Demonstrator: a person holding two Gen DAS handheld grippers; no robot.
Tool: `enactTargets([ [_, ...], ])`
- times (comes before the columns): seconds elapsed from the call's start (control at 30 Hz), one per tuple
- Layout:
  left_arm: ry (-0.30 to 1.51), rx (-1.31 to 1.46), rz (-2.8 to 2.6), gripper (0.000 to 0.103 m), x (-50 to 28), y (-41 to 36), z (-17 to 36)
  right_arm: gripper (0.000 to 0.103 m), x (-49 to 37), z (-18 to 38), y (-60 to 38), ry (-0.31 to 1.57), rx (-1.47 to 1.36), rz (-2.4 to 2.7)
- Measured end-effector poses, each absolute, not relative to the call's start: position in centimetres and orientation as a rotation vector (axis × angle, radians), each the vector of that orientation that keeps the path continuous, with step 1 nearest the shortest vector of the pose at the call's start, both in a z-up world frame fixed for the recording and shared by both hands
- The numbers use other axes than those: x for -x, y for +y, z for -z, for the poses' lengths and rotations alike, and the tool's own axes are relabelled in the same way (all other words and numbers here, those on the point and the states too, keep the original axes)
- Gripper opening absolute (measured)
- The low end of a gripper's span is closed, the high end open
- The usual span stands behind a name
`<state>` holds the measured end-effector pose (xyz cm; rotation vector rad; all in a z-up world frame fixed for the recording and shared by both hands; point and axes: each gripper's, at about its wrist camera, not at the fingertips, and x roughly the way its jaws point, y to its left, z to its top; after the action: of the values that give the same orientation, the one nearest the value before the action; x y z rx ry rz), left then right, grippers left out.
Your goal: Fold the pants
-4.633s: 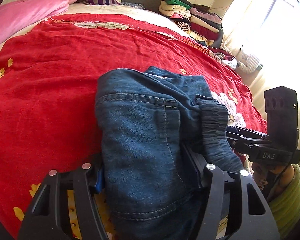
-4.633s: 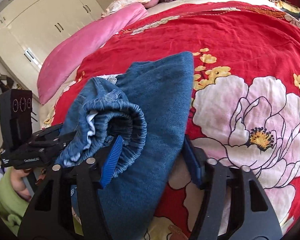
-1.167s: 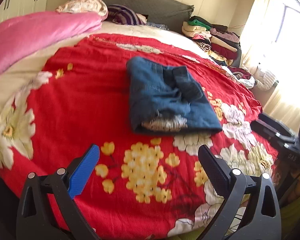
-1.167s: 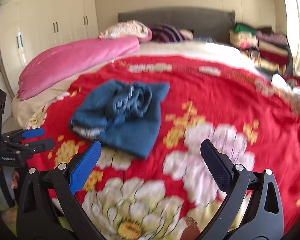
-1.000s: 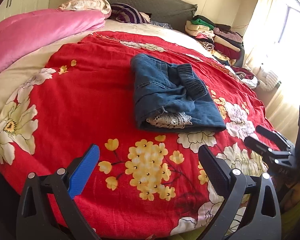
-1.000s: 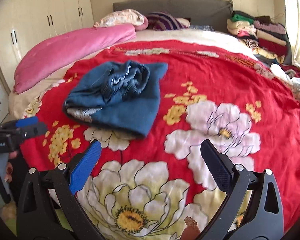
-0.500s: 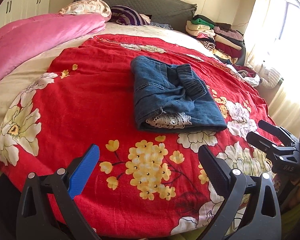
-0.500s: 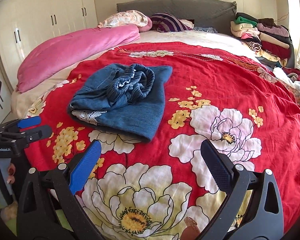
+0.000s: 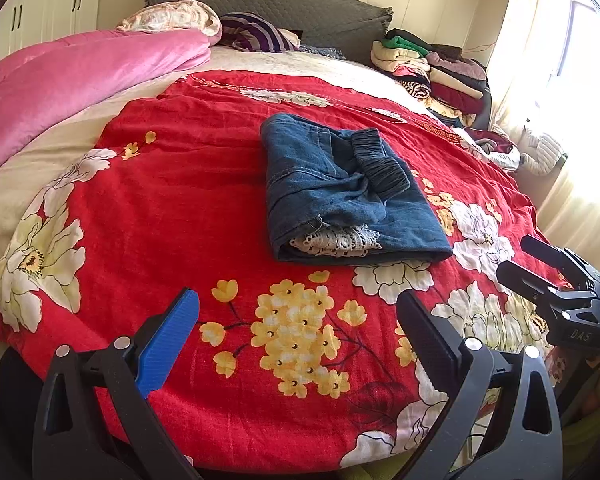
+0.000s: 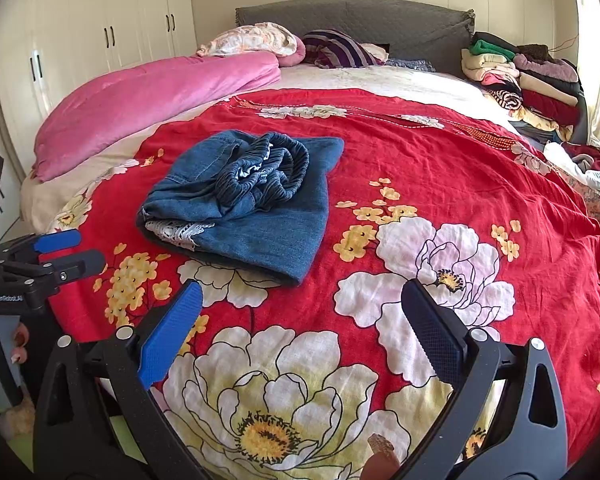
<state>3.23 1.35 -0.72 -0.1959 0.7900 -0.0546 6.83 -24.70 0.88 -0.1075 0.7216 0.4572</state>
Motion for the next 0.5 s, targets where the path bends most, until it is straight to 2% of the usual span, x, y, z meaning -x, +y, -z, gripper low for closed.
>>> enactTargets([
  [0.5,0.790,0.180,0.044,0.099,-3.04,1.23,0.47,0.094,-6.68,-0.83,-24.65,0.725,0.111,-0.461],
])
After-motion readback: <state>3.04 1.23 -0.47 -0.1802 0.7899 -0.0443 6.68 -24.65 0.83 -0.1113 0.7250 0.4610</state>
